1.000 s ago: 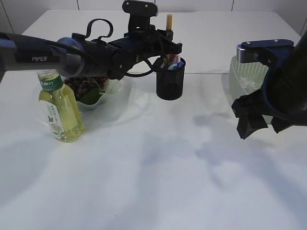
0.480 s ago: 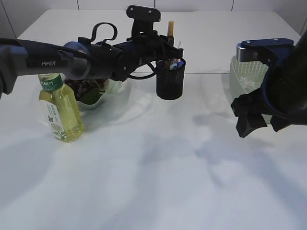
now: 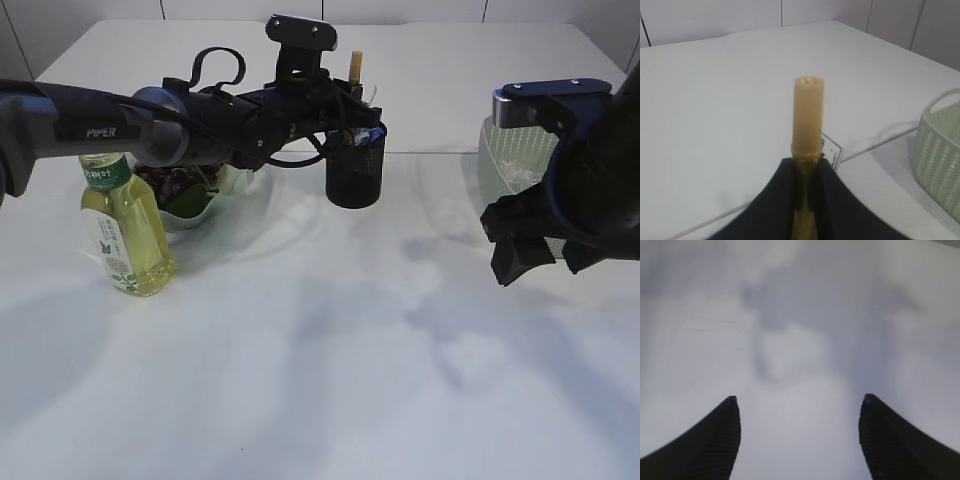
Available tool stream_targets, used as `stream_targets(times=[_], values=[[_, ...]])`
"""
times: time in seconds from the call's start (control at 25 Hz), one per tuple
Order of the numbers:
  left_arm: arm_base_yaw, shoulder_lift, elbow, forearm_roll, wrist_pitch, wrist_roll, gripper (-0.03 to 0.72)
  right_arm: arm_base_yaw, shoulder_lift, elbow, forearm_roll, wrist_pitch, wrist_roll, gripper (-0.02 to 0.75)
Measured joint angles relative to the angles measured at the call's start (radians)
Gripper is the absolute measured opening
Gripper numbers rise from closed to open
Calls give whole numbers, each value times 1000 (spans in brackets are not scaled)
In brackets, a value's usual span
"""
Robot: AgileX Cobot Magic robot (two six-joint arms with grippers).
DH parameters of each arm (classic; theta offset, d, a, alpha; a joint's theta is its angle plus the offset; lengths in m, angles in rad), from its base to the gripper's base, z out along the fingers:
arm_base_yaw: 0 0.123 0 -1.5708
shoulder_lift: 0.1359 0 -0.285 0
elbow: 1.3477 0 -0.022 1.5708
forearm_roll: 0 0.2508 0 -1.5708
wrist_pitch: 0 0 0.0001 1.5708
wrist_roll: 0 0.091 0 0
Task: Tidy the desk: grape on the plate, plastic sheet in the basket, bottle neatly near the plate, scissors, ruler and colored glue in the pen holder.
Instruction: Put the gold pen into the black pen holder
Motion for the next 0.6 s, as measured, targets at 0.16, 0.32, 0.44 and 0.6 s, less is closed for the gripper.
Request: stream_targets(times=[0.16, 0.32, 0.44, 0.6], values=[[0, 1, 0, 5, 2, 0, 92, 0, 0, 0, 0, -2, 0, 575], [0, 1, 0, 7, 6, 0, 137, 0, 0, 0, 0, -2, 0, 575], [0, 1, 0, 7, 6, 0, 167, 0, 0, 0, 0, -2, 0, 575], [0, 1, -2, 7, 8, 0, 202, 0, 0, 0, 0, -2, 0, 575]])
